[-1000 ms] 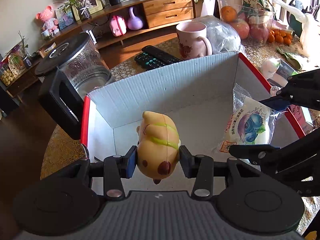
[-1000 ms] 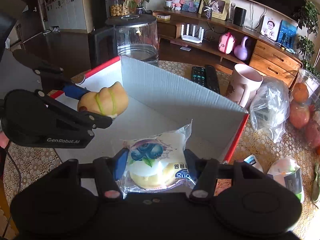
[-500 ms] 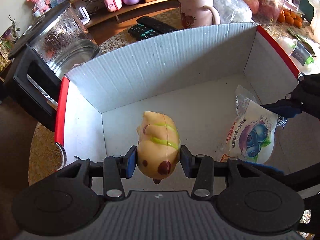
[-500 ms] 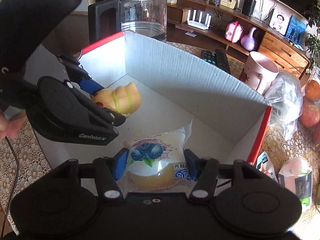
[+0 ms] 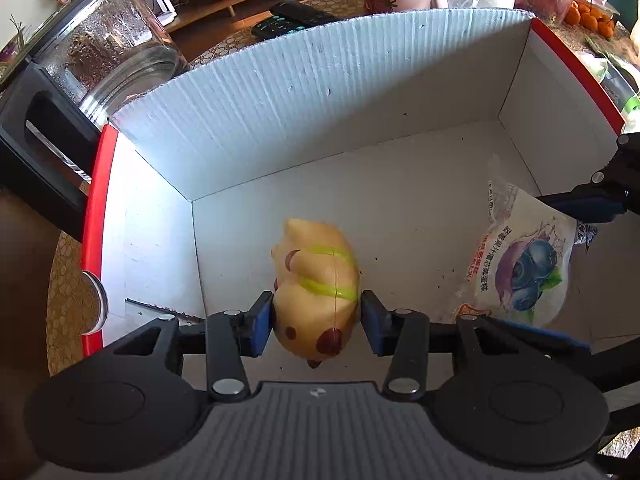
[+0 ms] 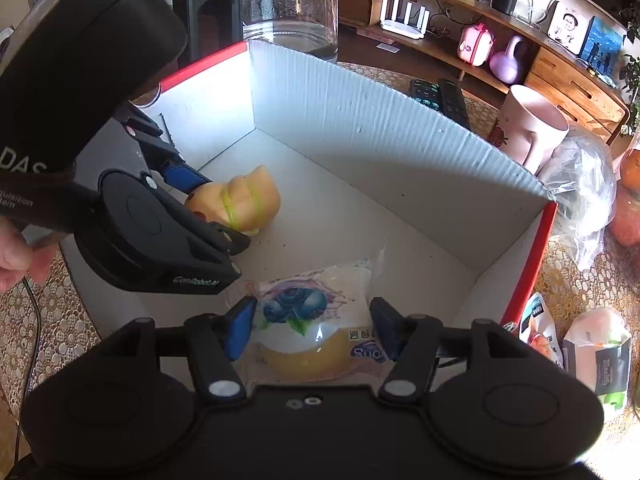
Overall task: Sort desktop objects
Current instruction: 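Lower and open the left tool in the box while the right tool releases the bread bag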
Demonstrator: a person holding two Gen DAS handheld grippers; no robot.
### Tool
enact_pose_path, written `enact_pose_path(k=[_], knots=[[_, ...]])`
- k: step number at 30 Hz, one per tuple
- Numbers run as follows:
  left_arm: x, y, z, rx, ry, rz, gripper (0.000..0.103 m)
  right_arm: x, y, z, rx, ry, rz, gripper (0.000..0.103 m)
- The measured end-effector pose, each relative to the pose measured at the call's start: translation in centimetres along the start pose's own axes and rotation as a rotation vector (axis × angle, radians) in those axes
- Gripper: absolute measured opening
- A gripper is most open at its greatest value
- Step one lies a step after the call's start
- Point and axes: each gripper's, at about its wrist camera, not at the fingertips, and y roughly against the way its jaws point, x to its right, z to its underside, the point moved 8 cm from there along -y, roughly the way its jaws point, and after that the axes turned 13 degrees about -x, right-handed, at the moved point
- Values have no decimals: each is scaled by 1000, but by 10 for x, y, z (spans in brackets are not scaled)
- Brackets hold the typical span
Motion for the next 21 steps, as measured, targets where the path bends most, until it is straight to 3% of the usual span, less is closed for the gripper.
enact_pose_path(k=[4, 6, 7, 21], knots=[[1, 1, 1, -9, 1, 7, 49, 0, -1, 0, -5, -2, 9, 64], [1, 3, 1, -4, 11, 9, 65, 1, -1, 0, -10, -11, 17, 69], [1, 5, 0, 5, 16, 4, 66, 2, 0, 0, -12, -19, 20, 70], [3, 45, 7, 90, 59, 21, 67, 4, 36, 7, 81, -23, 32, 73]])
